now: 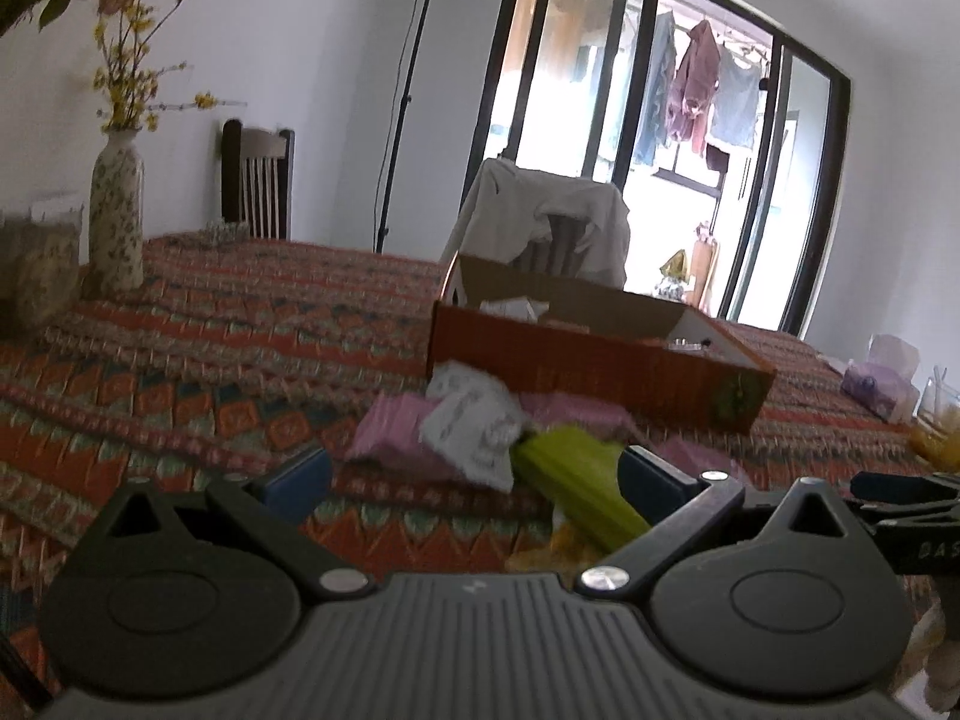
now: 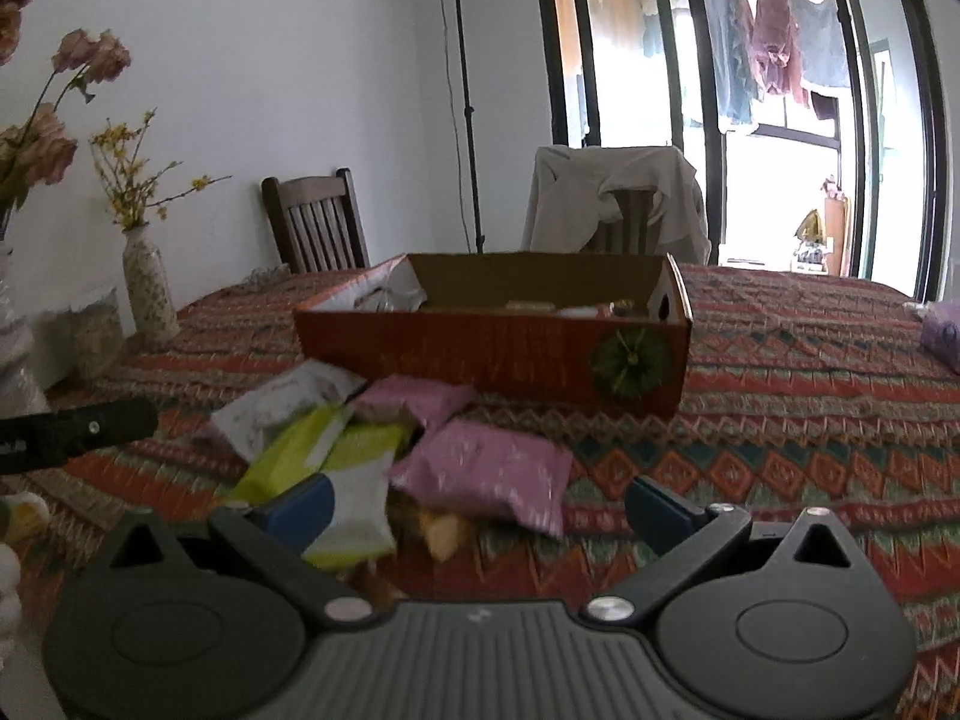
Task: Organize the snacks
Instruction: 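Lift both tools out of the box and move them back to the pile, then grasp the white pumpkin-seed cracker bag with the right gripper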
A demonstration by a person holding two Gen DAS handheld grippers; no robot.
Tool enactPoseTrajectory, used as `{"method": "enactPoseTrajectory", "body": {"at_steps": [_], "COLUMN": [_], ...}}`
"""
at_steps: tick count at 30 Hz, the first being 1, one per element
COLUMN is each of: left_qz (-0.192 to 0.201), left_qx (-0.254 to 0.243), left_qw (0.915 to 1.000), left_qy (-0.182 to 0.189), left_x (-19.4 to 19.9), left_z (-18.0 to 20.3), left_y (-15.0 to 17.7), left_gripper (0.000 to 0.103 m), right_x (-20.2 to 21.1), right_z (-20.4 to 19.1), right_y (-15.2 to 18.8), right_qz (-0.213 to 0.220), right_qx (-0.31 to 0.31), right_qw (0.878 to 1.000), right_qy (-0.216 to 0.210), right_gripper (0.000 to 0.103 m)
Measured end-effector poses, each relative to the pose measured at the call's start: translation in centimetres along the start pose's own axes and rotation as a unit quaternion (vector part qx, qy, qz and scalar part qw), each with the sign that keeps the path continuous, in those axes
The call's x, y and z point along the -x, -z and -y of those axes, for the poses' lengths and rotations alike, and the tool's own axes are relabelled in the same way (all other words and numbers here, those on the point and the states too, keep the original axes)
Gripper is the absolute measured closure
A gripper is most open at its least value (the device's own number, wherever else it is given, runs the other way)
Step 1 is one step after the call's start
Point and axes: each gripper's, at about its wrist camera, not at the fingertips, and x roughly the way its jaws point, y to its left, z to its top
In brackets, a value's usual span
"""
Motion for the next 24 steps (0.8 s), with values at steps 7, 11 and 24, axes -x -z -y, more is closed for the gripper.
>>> {"method": "enactPoseTrajectory", "body": {"at_steps": [7,11,24], "left_qz": [-0.016,-0.018,-0.034], "left_qx": [0.006,0.005,0.011], "left_qw": [0.9999,0.9998,0.9994], "left_qy": [-0.001,0.002,0.003], "left_x": [0.2,0.2,-0.1], "left_z": [-0.5,-0.5,-0.9], "left_y": [1.0,1.0,2.0], "left_gripper": [0.000,0.000,0.000], "right_x": [0.1,-0.3,-2.6], "right_z": [-0.6,-1.8,-3.9], "right_y": [1.6,2.3,3.2], "right_qz": [-0.032,-0.048,-0.068], "right_qx": [0.004,0.017,0.048], "right_qw": [0.999,0.998,0.996], "right_qy": [-0.012,-0.023,-0.015], "right_gripper": [0.000,0.000,0.013]}}
